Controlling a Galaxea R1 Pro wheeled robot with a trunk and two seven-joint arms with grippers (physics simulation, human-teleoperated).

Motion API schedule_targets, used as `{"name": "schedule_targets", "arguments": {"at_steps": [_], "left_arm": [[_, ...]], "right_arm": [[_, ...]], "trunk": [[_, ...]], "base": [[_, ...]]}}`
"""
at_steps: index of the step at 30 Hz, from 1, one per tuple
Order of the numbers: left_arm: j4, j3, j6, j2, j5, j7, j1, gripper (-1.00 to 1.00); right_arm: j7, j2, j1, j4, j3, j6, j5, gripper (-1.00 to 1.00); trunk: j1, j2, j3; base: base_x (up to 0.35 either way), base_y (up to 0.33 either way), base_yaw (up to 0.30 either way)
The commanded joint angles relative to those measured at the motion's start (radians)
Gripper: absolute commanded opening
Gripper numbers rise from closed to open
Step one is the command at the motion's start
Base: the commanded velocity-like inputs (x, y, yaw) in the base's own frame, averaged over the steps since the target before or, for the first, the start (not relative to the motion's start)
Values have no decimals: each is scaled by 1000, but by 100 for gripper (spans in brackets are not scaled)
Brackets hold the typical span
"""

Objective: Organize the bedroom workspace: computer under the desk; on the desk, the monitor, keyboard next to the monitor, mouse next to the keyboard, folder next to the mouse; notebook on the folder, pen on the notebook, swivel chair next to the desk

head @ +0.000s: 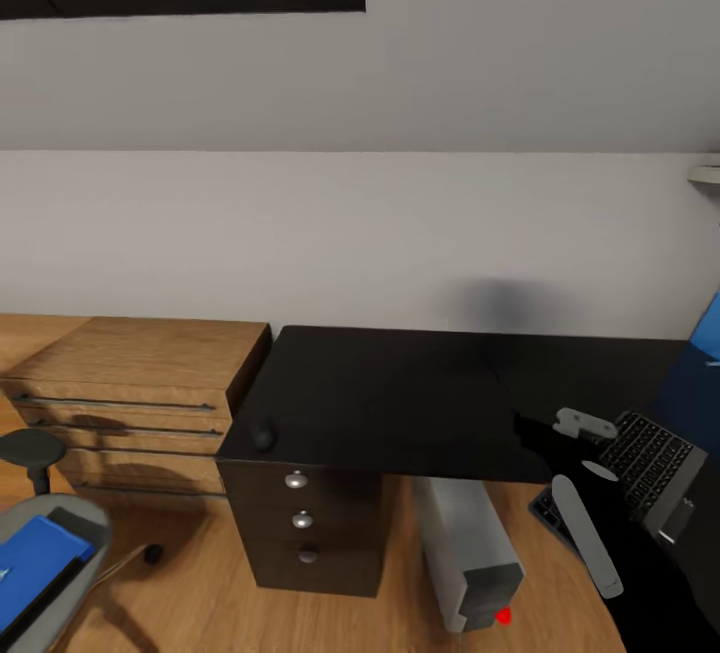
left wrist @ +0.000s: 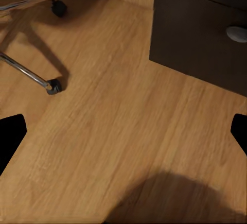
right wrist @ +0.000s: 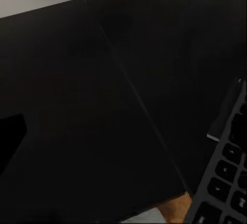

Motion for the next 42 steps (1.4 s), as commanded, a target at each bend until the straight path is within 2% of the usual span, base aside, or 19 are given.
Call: {"name": "schedule_targets", "arguments": {"at_steps": [1,7,15,25,30,31,35,42], "left_arm": [[-1,-4,-5,1,11,5,0,100],[-1,-5,-6,0,10,5,0,100],[-1,-5,-7,-1,9,5,0,100],[-1,-6,-8,1,8,5,0,100],[-1,-7,-8,0,8,5,0,100],[-1,-7,-8,0,8,6,0,100],[-3,-7,-8,-1,9,6,0,100],[-6,-8,-8,-4,10,5,0,100]], "right_arm": [[-8,0,-1,-1,1,3,-9,100],[-8,0,-1,-1,1,3,-10,100],[-7,0,-1,-1,-1,3,-11,100],[-4,4,-1,20,-1,2,-25,100],[-2,10,-1,51,-1,1,-91,100],[-1,10,-1,59,-1,0,-129,100],[-1,11,-1,69,-3,-1,-210,100],[0,10,-1,90,-19,-5,-335,100]], "trunk": [[0,-1,-1],[0,-1,-1],[0,-1,-1],[0,-1,-1],[0,-1,-1],[0,-1,-1],[0,-1,0],[0,-1,2]], "base": [[-269,198,-222],[-269,213,-214],[-216,256,-38],[60,250,-15],[44,62,-159],[17,24,-219],[10,14,-238],[3,4,-266]]}}
